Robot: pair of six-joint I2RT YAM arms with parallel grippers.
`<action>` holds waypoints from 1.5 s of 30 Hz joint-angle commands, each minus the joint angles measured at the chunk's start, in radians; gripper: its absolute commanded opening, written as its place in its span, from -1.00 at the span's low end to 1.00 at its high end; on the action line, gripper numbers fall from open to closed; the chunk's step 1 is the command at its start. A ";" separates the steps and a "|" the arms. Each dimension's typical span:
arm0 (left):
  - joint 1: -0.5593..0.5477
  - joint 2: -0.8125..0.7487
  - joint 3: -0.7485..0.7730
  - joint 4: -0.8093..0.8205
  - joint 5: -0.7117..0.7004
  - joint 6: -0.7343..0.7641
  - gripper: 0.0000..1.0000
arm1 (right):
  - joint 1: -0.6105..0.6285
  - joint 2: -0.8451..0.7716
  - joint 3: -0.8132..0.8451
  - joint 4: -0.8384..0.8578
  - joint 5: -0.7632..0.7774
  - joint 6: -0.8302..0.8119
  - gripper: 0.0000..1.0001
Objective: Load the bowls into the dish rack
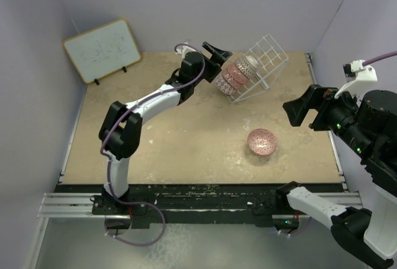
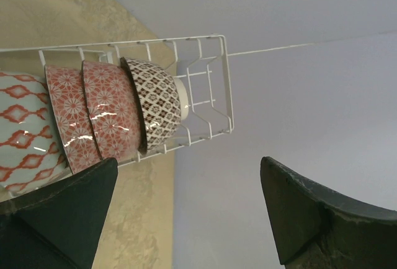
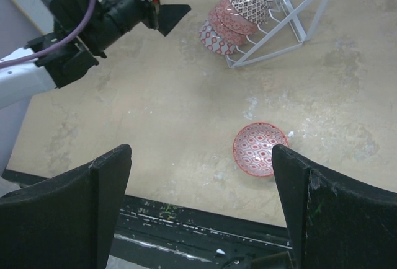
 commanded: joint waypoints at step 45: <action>-0.627 0.406 0.542 -0.681 -0.036 1.171 0.08 | 0.001 -0.009 0.062 0.077 -0.082 0.049 0.89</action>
